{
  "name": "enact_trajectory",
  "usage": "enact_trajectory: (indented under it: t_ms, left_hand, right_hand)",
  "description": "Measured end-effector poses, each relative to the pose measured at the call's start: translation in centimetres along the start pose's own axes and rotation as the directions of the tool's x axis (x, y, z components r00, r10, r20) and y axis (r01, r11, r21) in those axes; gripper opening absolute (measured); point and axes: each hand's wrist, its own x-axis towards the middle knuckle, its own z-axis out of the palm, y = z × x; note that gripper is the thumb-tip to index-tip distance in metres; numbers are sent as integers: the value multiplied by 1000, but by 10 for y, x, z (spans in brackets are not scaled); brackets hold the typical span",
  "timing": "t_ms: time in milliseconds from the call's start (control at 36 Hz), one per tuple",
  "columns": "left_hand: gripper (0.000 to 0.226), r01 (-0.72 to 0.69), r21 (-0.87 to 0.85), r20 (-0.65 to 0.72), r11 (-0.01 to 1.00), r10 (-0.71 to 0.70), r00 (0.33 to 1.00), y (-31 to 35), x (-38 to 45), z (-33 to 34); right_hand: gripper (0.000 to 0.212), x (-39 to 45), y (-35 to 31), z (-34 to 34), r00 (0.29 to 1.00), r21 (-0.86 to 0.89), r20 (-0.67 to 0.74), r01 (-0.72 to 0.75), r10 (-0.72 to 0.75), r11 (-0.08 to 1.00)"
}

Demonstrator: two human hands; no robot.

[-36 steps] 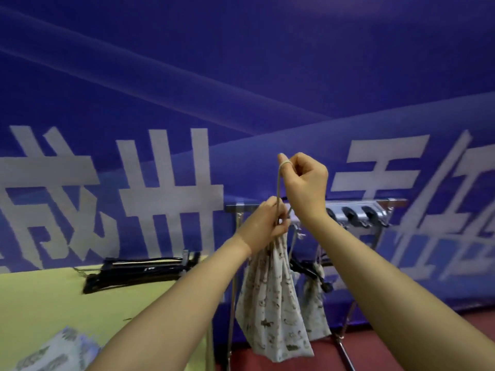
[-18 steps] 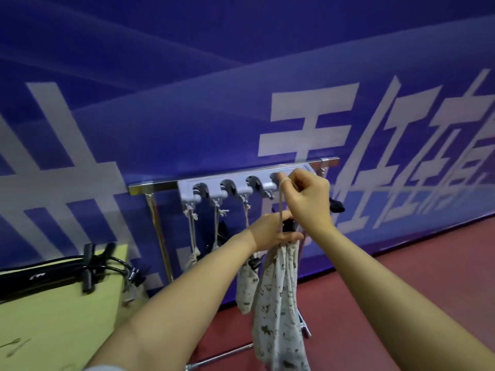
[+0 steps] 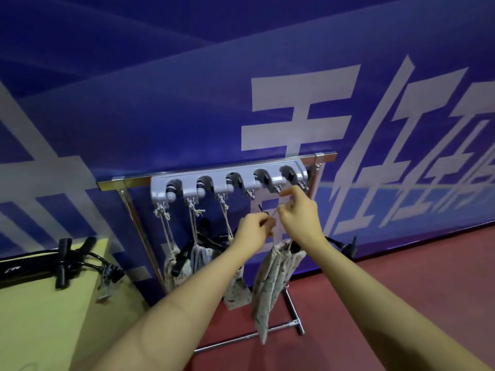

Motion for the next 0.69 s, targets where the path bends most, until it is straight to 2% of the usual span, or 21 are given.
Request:
enact_trajectory:
  t_ms: [83,139,222,333,417,472,528,611,694]
  left_hand:
    - [21,48,-149,-27,988,-53,998,1,8,2]
    - [28,67,-246,-46,967,-81,996,0,15,1]
    - [45,64,-242,-46,968,-78,996,-7,23,-3]
    - [37,53,-187,-75,981,-68,995,-4,23,-10]
    - [21,52,-132,-87,990,-63,994,4,18,-13]
    - [23,58,-42,-125,997,-62,990,2,18,-14]
    - [22,90,-38,-105,995,-94,990,0,19,-16]
    - [15,97,-19,51,995,-96,994,-3,20,-20]
    - [17,119,-11,229,993,-114,967,-9,20,-19]
  right_hand:
    - [19,4,-3,-4,991,39,124,37,-41,999]
    - [24,6,-4,-6,977,121,207,25,-50,992]
    - [32,10,-5,-10,958,265,282,-24,-54,964]
    - [42,11,-2,-8,943,316,318,-9,-97,949]
    - [45,12,3,2,953,346,279,17,-120,938]
    - [41,15,7,11,971,350,214,28,-109,936]
    - [36,18,12,20,984,335,152,32,-88,942]
    - [28,19,19,31,994,279,85,42,-68,959]
    - [25,18,25,37,999,222,32,24,-32,975]
